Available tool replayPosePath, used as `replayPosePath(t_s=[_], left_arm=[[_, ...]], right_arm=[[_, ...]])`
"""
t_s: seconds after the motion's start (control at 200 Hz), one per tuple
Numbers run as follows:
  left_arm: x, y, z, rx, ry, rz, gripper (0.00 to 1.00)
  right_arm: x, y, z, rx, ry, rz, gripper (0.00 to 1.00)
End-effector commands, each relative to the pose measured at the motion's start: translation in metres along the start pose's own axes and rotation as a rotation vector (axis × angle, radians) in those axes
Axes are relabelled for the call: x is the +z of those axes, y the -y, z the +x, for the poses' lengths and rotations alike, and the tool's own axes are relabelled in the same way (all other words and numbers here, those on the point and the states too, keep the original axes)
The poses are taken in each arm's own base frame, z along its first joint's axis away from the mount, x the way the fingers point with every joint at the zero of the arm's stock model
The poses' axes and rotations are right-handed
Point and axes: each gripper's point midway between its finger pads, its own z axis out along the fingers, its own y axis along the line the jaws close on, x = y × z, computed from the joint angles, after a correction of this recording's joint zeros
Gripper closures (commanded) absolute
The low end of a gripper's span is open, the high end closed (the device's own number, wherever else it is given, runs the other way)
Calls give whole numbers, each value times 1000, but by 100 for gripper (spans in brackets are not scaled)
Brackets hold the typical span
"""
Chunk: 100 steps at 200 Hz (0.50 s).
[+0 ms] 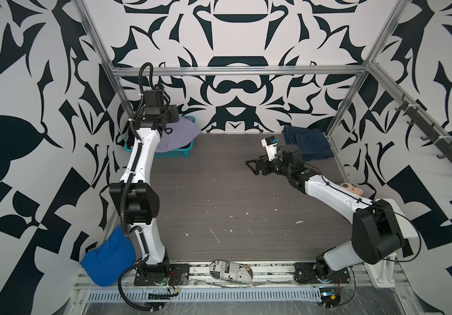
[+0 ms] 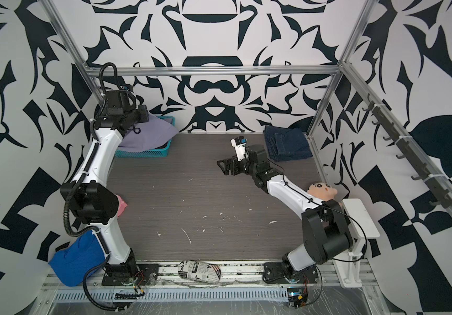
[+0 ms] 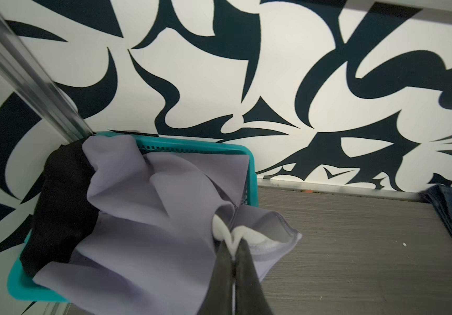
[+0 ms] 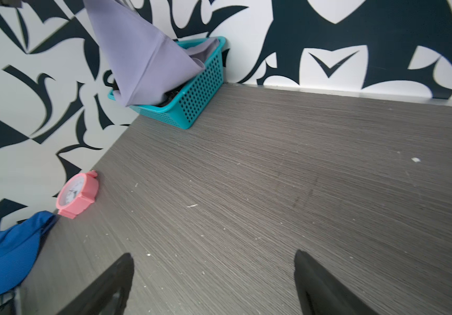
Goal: Fold and stack the skirts
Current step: 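Lift the lavender skirt from the basket with the left gripper and drop it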
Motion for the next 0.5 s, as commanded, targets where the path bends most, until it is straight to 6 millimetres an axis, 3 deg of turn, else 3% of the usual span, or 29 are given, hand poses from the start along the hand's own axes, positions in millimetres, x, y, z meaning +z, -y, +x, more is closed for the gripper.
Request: replayPosePath(t_s=[0.0, 0.14, 0.26, 0.375, 0.495], left_arm=[[-49, 35, -44, 59, 109, 85, 100], [-89, 60, -82, 101, 201, 146, 100], [-122, 92, -102, 140, 254, 239, 100], [-143, 137, -99, 250, 279, 309, 100], [-158, 179, -85, 340, 283, 360, 100]], right_arm=[[-6, -26, -39, -28, 80, -97, 5], [-7, -35, -49, -36, 97, -138, 5], [-10, -44, -60, -43, 118, -174, 6], [-19, -52, -71, -63, 155, -189, 5], [-34, -49, -81, -82, 195, -124, 6]])
